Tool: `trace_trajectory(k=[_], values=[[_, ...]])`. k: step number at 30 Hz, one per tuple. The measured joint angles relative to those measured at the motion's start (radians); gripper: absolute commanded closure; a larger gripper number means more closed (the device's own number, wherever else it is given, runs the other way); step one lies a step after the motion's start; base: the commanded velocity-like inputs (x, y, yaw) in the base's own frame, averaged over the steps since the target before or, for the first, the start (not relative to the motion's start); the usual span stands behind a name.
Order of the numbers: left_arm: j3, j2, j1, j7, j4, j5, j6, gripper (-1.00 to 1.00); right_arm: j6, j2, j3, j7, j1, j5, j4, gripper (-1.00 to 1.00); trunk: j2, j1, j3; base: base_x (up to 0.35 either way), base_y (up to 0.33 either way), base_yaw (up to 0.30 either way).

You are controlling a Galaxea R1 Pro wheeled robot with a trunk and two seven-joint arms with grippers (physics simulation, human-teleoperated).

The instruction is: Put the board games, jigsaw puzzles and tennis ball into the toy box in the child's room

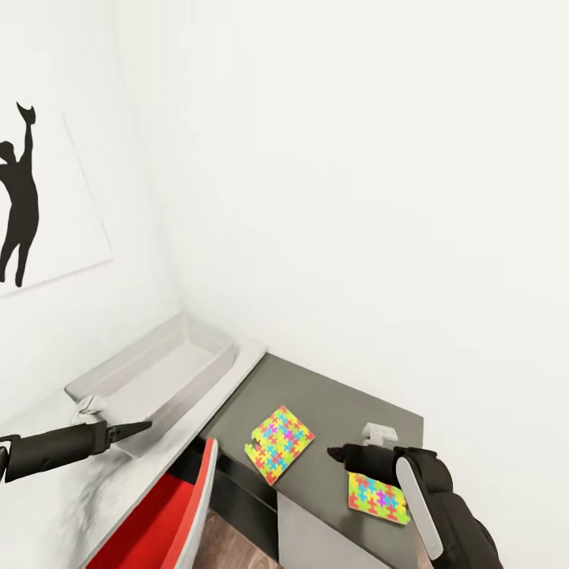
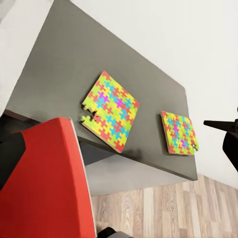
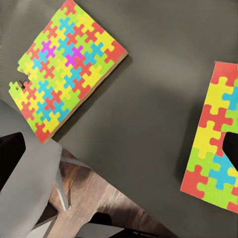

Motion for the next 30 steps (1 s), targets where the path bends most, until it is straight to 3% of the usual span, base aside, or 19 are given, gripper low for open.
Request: trace_trajectory(k=[30], values=[[-0.001,-0.001,0.000,0.001,0.000,0.000,0.000,-1.00,-0.002,0.000,0.000,0.000,0.000,0.000,0.003,-1.00,0.000,0.000,0.000,0.115,0.047,0.000]])
